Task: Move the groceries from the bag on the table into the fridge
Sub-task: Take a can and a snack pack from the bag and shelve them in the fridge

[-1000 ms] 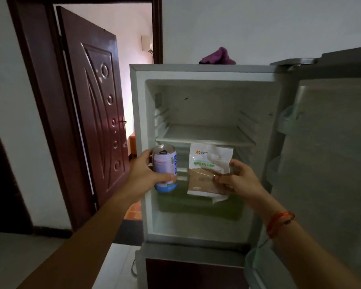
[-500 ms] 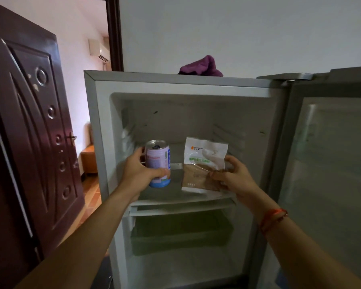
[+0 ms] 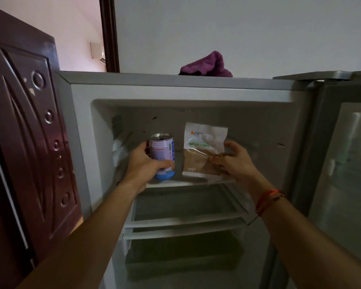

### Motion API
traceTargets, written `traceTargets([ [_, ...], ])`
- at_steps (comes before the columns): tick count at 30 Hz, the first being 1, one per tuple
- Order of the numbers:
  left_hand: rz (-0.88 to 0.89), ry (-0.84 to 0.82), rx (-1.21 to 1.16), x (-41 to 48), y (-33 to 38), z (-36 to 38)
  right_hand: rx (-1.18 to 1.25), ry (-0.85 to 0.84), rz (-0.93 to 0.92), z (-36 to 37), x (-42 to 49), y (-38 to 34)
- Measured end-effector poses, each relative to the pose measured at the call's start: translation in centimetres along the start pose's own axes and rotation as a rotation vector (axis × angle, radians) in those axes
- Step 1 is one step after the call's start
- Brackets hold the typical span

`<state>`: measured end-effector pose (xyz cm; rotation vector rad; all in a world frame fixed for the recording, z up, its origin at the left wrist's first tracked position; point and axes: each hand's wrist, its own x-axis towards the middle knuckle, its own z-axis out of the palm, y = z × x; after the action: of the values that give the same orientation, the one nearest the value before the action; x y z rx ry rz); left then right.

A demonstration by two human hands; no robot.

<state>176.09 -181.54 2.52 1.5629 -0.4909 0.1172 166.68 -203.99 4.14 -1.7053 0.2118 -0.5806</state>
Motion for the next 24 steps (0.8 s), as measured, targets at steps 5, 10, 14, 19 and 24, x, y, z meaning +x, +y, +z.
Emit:
traceTargets([
  [5,-0.02,0.042,0.005,4.0,-2.4,1.2,0.003,-0.007,0.017,0.9,3.7,1.1],
  [10,-0.046,0.057,-0.019,7.0,-4.7,2.2,0.073,-0.007,0.06,2.2,7.1,2.8],
  [14,-0.069,0.066,-0.002,9.1,-6.2,2.1,0.098,-0.007,0.084,3.1,9.8,4.3],
  [19,-0.079,0.079,-0.005,10.8,-7.6,2.1,0.092,-0.018,0.056,3.8,12.0,5.0],
  [24,-0.095,0.074,0.015,12.2,-8.5,2.7,0.021,-0.06,0.035,3.5,13.6,5.5],
])
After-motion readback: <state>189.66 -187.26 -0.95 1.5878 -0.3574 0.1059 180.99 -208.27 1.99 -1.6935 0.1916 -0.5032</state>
